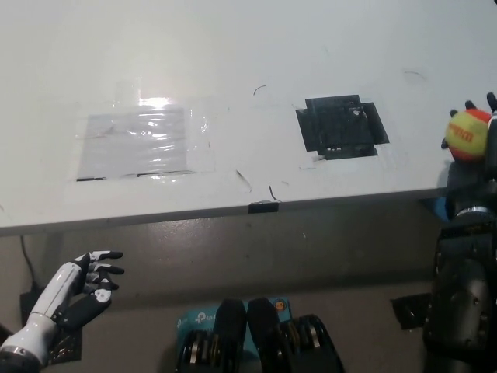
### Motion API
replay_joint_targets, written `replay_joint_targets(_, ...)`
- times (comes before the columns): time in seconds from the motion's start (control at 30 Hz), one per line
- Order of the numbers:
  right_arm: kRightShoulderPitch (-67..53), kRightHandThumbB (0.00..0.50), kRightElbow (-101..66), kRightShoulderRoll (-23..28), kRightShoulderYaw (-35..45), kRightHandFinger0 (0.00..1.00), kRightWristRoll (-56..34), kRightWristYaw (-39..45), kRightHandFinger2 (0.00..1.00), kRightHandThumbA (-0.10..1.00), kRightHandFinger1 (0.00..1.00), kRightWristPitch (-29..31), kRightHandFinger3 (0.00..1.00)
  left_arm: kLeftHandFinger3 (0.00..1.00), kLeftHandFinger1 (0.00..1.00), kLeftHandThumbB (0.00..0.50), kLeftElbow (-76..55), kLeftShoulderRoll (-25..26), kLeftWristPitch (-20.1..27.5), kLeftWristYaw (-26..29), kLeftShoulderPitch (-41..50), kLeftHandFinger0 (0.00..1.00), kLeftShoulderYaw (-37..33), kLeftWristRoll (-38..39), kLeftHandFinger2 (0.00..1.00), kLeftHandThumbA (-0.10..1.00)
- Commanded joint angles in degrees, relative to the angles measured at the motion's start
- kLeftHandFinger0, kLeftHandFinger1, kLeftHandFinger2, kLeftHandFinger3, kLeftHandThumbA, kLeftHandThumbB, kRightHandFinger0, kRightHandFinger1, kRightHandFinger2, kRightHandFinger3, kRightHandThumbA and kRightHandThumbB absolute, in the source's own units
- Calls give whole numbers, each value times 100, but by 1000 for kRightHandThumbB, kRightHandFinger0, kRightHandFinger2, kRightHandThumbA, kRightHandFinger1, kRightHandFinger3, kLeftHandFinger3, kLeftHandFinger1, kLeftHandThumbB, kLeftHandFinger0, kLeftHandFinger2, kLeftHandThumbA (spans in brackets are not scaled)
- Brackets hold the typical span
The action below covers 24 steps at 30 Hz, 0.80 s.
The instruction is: The robot uses right hand to squeeze a small tennis ball placed on the black area of the table
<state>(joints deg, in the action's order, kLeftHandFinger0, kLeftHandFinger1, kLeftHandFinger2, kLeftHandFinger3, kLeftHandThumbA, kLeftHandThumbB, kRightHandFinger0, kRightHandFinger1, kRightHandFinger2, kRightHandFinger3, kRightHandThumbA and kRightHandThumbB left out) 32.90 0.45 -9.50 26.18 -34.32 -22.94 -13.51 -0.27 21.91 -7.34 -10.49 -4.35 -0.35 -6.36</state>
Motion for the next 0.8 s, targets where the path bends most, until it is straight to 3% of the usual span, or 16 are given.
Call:
replay_joint_targets(0.0,433,60,-309,198,-325,0,-391,483,285,-100,0,-319,592,731,545,59,-186,224,118,-93,-157,460,44,-28,633,109)
replay_joint_targets(0.03,414,63,-304,225,-383,0,-314,501,287,-100,0,-301,589,732,545,58,-186,230,120,-99,-155,459,41,-28,634,107)
replay_joint_targets(0.1,353,91,-141,541,-918,0,523,654,269,-100,0,-134,468,727,536,56,-199,226,91,-112,-154,453,55,5,623,77)
replay_joint_targets(0.13,347,118,27,1022,-1626,0,1492,796,290,-100,0,-117,452,721,532,71,-159,232,158,-119,-159,453,59,19,617,100)
replay_joint_targets(0.2,392,140,241,1355,-2132,0,2217,772,362,-100,0,188,454,716,530,73,-141,227,194,-123,-161,451,67,38,613,103)
replay_joint_targets(0.27,513,143,578,1821,-2836,0,3407,589,316,-100,0,529,410,715,530,72,-137,231,198,-122,-161,453,63,22,613,102)
replay_joint_targets(0.3,746,189,1187,2322,-3547,0,4640,444,350,-100,0,1107,407,725,544,69,-190,252,109,-135,-151,470,63,3,627,119)
replay_joint_targets(0.33,888,243,1498,2587,-3940,0,5159,395,376,-100,0,1261,362,727,547,60,-216,255,106,-124,-143,470,57,-28,633,110)
replay_joint_targets(0.43,1071,244,1776,2890,-4445,0,5580,386,455,-100,29,1173,383,722,540,64,-193,248,139,-124,-148,463,66,-19,624,97)
replay_joint_targets(0.47,1230,290,2109,3054,-4782,0,5912,352,463,-100,34,1215,398,719,534,63,-164,248,162,-125,-155,454,68,-13,618,92)
replay_joint_targets(0.5,1388,290,2472,3191,-5114,0,6213,293,496,-100,58,1283,410,717,532,64,-128,231,168,-148,-166,451,91,63,615,90)
replay_joint_targets(0.57,1567,230,2853,3283,-5473,0,6334,387,565,-100,118,1184,465,713,525,72,-86,237,210,-153,-171,449,92,65,609,94)
replay_joint_targets(0.6,1626,246,2958,3315,-5622,0,6392,422,580,-100,134,1137,486,713,523,74,-73,243,214,-160,-175,448,90,64,608,103)
replay_joint_targets(0.7,1743,219,3193,3347,-5910,0,6418,433,643,-100,205,1113,539,720,532,71,-129,250,166,-165,-162,463,84,43,618,121)
replay_joint_targets(0.77,1943,82,3616,3292,-6261,0,6567,319,709,-100,282,1049,606,727,530,70,-148,245,123,-158,-163,464,82,29,622,100)
